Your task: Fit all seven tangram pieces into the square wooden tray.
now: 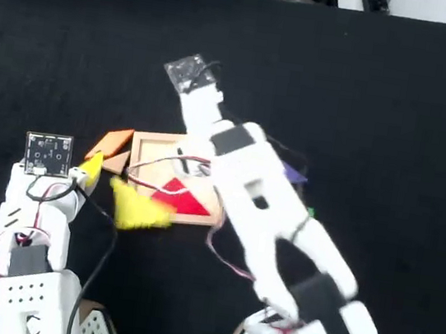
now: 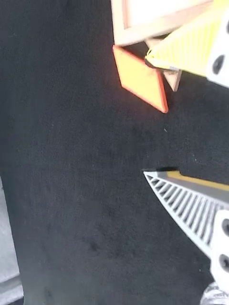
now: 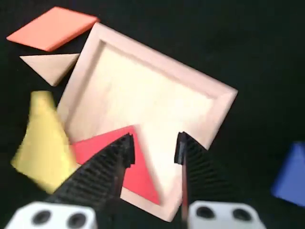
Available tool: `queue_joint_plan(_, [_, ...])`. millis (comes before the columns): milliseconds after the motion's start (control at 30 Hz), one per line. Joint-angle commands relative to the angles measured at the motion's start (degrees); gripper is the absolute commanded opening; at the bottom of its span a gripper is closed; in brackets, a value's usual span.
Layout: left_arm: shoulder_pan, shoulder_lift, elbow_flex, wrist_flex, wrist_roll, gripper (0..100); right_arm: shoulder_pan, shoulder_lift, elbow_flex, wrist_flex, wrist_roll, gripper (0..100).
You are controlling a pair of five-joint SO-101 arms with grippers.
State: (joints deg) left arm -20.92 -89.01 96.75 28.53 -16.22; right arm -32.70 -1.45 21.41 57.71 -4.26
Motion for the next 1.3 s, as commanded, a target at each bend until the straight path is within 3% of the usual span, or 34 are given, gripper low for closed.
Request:
queue_joint_plan(0, [-0.9, -0.6, 1.1, 0.2, 0.8, 33, -1.1, 3.6, -5.8, -0.8, -1.8, 13.8])
queue_joint_plan(200, [-0.7, -0.6, 1.1, 0.2, 0.8, 33, 4.0, 0.4, -8.7, 3.8, 1.7, 13.7])
queue_joint_plan(400, [-0.7, -0.6, 1.1, 0.2, 0.8, 33, 4.3, -11.2, -4.4, 7.7, 4.9, 13.7])
queue_joint_plan(633, [0.5, -0.2, 1.1, 0.5, 0.3, 33, 4.3, -21.5, 9.1, 1.8, 11.0, 13.7])
queue_joint_plan(867, [5.7, -0.7, -2.9, 12.7, -15.8, 33, 6.2, -23.6, 23.3, -10.5, 10.6, 13.7])
queue_joint_plan(1133, [10.9, -0.3, -21.6, 34.1, -40.8, 33, 13.8, -23.6, 27.1, -18.2, 10.5, 13.7])
queue_joint_plan(1267, [12.9, -0.1, -26.6, 41.7, -42.1, 33, 14.9, -23.6, 26.9, -18.3, 10.7, 13.7])
